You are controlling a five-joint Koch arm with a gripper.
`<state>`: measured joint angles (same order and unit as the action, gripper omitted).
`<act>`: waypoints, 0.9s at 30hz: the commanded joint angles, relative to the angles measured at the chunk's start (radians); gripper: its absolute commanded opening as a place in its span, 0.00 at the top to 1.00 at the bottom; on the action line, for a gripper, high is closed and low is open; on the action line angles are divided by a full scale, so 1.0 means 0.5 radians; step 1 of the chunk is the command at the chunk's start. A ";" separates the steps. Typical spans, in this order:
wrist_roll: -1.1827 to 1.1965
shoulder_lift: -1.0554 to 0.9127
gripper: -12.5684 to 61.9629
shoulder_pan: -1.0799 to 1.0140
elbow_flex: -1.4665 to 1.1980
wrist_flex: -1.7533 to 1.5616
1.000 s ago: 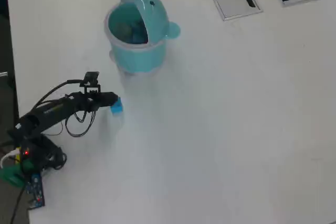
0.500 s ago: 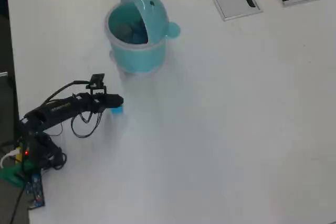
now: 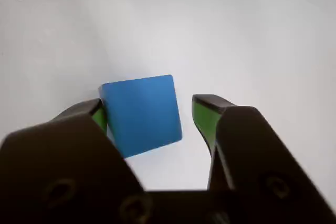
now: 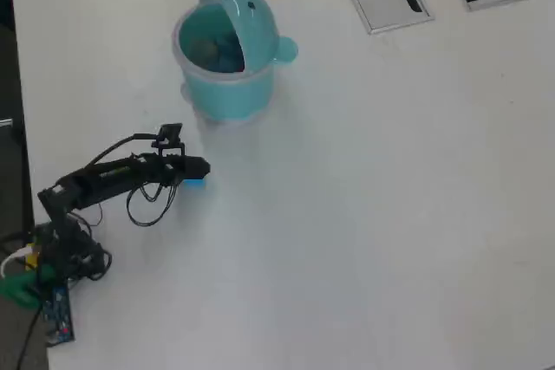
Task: Grasp RGB lego blocks and put them in the bin one by one.
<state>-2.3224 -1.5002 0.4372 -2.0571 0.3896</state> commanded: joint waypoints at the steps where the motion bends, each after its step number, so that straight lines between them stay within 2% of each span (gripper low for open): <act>1: -0.003 -0.009 0.44 -0.003 0.178 -0.080; 9: 0.012 0.061 0.51 -0.006 0.156 -0.071; 15: 0.064 0.037 0.63 0.018 0.169 -0.015; 27: 0.298 -0.273 0.66 0.215 0.178 -0.040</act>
<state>-2.1967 -1.5739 0.5308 -2.0586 0.3896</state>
